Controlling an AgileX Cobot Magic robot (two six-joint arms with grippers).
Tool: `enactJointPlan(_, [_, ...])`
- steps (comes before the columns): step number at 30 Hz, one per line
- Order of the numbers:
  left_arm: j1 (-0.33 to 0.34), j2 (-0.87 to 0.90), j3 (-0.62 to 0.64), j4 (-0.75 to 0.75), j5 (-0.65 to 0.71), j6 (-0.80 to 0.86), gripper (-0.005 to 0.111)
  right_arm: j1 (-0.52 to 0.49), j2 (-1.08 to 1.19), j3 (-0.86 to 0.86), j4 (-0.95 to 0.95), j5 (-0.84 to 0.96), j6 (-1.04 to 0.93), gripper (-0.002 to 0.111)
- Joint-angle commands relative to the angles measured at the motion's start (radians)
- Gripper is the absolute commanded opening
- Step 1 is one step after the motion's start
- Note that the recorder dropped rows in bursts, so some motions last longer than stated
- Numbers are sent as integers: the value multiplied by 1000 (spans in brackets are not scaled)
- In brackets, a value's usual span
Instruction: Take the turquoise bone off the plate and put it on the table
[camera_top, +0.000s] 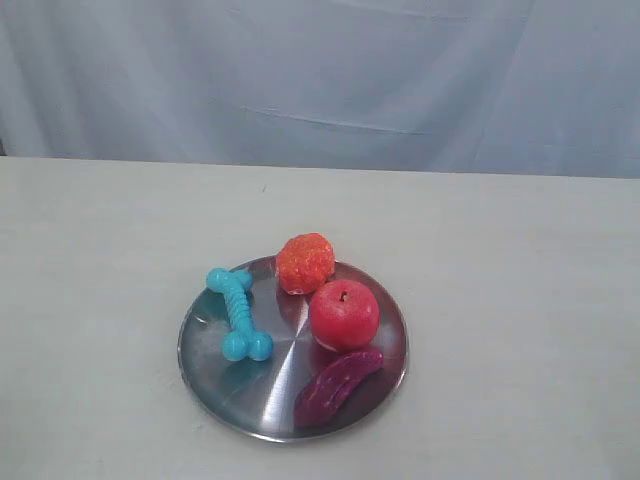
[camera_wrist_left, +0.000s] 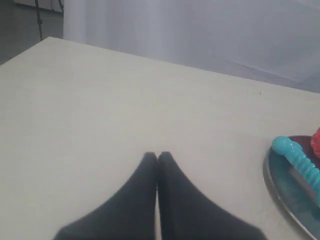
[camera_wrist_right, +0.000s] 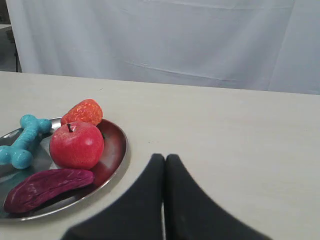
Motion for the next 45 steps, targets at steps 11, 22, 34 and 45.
enactJointPlan(11, [4, -1, 3, 6, -5, -2, 0, -5, -6, 4, -3, -7, -1, 0])
enactJointPlan(22, [4, -1, 3, 6, -5, -2, 0, -5, -6, 4, -3, -7, -1, 0])
enactJointPlan(34, [4, -1, 3, 6, -5, -2, 0, -5, -6, 4, -7, -98, -75, 0])
enactJointPlan(45, [4, -1, 3, 6, -5, -2, 0, -5, -6, 4, -2, -189, 50, 0])
